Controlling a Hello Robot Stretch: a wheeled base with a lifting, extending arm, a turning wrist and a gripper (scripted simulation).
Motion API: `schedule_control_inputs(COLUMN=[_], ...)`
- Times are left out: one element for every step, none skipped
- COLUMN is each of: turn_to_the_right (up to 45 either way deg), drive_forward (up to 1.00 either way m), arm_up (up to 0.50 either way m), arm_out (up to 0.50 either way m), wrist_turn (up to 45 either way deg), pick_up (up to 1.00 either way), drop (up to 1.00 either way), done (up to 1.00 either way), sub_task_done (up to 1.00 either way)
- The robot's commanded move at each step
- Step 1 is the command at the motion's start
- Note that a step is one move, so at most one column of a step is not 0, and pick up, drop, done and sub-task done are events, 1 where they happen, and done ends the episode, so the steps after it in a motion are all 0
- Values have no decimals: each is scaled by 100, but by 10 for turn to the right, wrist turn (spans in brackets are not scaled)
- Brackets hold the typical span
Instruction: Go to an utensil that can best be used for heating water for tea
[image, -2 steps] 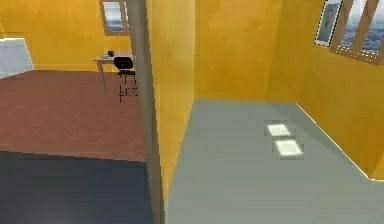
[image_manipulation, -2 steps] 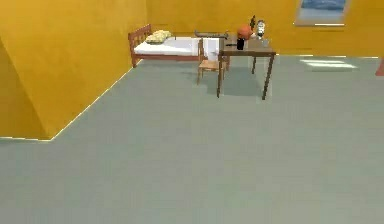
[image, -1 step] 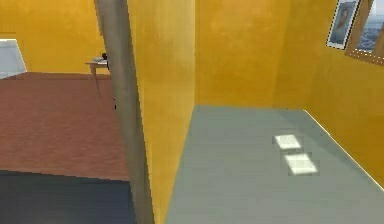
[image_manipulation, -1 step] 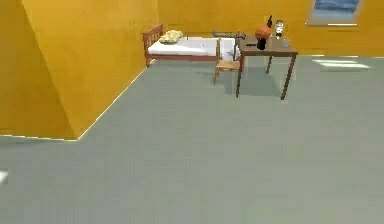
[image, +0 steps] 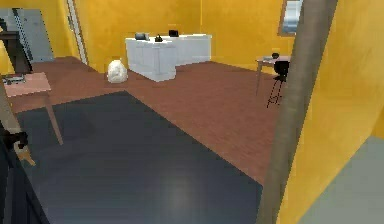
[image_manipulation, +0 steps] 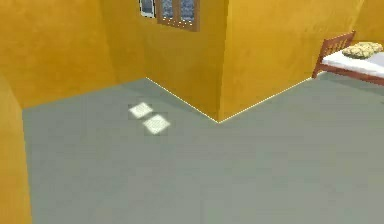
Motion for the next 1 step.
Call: schedule_control_inputs(turn_to_the_right=[-150], drive_forward=[0], arm_up=[0], arm_out=[0], wrist_turn=[0], pick_up=[0], drop=[0], done=[0], sub_task_done=[0])
